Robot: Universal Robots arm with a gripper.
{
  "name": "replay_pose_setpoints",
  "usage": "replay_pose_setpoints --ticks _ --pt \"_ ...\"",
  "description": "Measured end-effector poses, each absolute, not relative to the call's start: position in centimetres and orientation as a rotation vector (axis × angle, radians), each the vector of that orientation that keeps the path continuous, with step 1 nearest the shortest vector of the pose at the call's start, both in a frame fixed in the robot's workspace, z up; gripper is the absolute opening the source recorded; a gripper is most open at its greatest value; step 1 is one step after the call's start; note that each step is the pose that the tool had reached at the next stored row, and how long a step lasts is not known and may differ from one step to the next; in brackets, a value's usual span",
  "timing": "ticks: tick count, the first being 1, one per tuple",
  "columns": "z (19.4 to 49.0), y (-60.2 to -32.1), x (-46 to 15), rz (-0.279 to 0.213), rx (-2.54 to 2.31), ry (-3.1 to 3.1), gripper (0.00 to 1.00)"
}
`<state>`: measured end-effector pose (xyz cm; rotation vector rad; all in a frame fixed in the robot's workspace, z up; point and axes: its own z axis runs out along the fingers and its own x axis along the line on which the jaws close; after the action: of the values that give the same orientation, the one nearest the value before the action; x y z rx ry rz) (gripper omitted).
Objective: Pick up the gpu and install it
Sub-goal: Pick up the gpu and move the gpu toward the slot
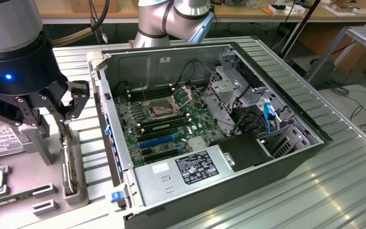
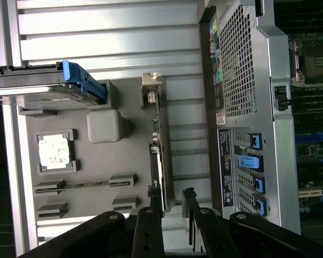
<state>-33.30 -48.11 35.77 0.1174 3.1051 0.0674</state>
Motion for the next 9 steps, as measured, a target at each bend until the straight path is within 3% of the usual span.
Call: replay_pose_setpoints --ticks 3,9 --pt "35.77 -48.11 -33.3 0.067 0.117 3.105 0.42" --pt "35.77 -48.11 -33.3 0.067 0.117 3.105 0.42"
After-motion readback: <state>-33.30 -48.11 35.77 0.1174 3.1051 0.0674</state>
